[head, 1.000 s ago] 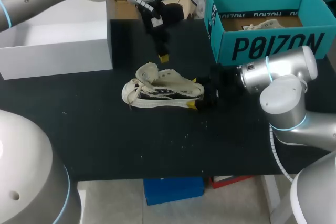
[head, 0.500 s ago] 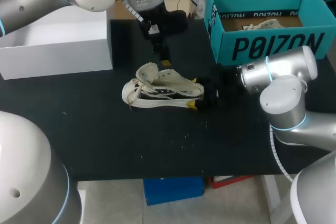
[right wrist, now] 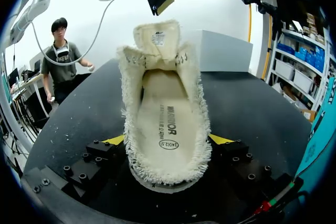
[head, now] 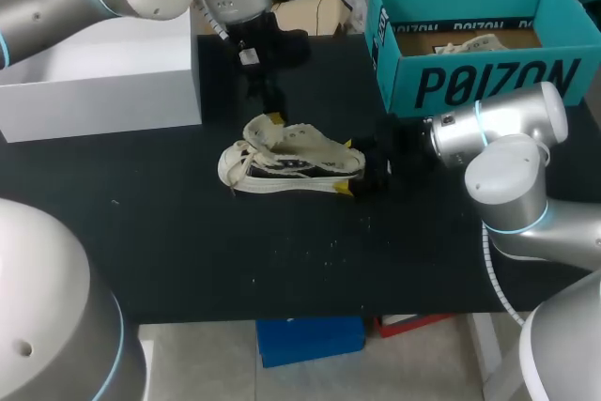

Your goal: Take the shoe out of the shoebox, open the shoe tongue, remove and reinsert the insole, then place the shoe into the shoebox

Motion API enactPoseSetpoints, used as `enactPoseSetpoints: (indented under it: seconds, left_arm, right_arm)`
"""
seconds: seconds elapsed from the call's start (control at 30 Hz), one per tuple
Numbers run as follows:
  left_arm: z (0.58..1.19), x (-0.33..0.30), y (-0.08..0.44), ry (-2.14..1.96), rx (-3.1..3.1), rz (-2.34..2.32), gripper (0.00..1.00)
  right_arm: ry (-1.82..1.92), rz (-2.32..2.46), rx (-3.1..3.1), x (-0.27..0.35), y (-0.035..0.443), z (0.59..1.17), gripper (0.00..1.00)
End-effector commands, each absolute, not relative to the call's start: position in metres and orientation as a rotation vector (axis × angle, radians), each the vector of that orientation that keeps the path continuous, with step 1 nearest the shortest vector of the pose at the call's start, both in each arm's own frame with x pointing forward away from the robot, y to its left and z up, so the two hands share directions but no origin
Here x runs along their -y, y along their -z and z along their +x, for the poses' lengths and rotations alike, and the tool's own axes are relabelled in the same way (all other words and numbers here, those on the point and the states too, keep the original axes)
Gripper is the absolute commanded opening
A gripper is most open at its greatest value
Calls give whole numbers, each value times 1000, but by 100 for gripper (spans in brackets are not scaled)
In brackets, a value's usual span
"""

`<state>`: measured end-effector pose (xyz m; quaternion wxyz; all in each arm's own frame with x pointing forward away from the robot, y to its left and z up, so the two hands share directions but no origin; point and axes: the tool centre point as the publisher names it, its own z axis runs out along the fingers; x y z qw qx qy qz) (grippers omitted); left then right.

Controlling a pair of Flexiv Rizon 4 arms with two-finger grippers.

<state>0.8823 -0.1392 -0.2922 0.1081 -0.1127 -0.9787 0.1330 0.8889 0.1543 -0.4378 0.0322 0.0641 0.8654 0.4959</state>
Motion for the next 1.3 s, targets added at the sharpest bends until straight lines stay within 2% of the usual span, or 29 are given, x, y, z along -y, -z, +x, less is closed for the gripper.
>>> enactPoseSetpoints:
  seconds: [0.03,0.43,1.3]
  left_arm:
    - [894,152,294,-320,2824,-357,0]
    - [898,166,333,-285,2737,-399,0]
    - [866,178,391,-211,2672,-342,0]
  right_arm:
    - [-1527,198,-2666,-153,439,891,0]
    - [-1527,198,-2666,-153,439,891,0]
    - [-1527,198,-2666,-153,439,891,0]
